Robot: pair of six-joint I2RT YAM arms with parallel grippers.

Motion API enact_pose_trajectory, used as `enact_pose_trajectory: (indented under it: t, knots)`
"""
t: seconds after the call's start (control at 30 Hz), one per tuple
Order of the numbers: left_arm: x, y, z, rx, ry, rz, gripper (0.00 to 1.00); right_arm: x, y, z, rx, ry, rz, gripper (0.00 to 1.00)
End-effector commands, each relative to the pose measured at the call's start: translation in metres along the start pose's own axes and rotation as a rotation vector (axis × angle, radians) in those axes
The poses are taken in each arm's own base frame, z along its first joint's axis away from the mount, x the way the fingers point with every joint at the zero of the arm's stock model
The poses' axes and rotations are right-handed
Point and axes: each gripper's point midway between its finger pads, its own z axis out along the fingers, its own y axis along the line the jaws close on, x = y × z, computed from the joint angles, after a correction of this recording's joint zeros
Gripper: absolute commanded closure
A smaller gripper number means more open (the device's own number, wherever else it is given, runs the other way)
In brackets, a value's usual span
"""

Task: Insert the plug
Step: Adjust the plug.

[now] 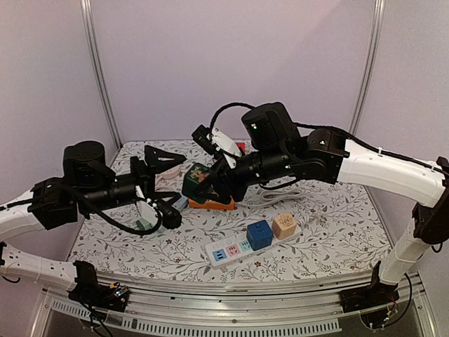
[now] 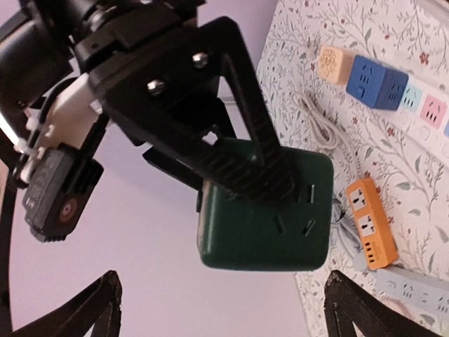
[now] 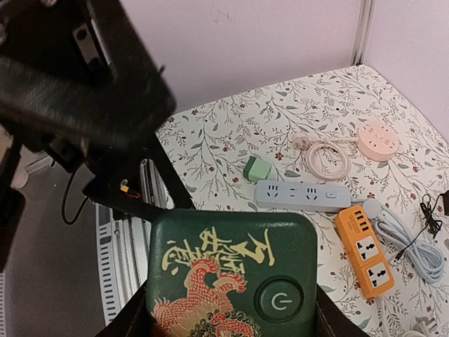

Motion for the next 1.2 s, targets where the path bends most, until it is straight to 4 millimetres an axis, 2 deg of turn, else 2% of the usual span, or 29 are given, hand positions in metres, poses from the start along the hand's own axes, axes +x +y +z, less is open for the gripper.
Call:
enact_pose_trajectory:
  t: [0.0,0.07,0.17,0.33,0.4,0.5,0.63,0.87,1.07,1.17]
  knots:
    - [-0.018,0.002,-0.029,0.201,-0.059,-0.573,0.0,-0.021,0.025,-0.039,-0.098,-0.126,-0.179,1.0]
    - [-0.034,-0.004,-0.034,0.317,-0.103,-0.787,0.0,-0.025,0.038,-0.05,-0.159,-0.183,-0.242,1.0]
    - [-0.054,-0.005,-0.043,0.387,-0.192,-0.931,0.01,-0.031,0.049,-0.058,-0.207,-0.248,-0.319,1.0]
    - [-0.064,0.012,-0.035,0.396,-0.233,-1.052,0.01,-0.042,0.059,-0.062,-0.244,-0.311,-0.389,1.0]
    - [-0.061,0.021,-0.027,0.369,-0.22,-1.096,0.0,-0.044,0.065,-0.064,-0.277,-0.328,-0.41,1.0]
    - [-0.06,0.032,-0.022,0.337,-0.224,-1.104,0.01,-0.044,0.07,-0.063,-0.297,-0.332,-0.433,1.0]
    - [-0.062,0.029,-0.019,0.357,-0.221,-1.122,0.05,-0.042,0.075,-0.065,-0.329,-0.335,-0.457,1.0]
    - [-0.066,0.036,-0.019,0.362,-0.246,-1.145,0.19,-0.038,0.074,-0.064,-0.326,-0.319,-0.468,1.0]
    - [-0.068,0.042,-0.018,0.363,-0.257,-1.168,0.18,-0.036,0.069,-0.059,-0.292,-0.302,-0.474,1.0]
    - [-0.069,0.045,-0.019,0.365,-0.265,-1.172,0.21,-0.034,0.068,-0.057,-0.289,-0.294,-0.477,1.0]
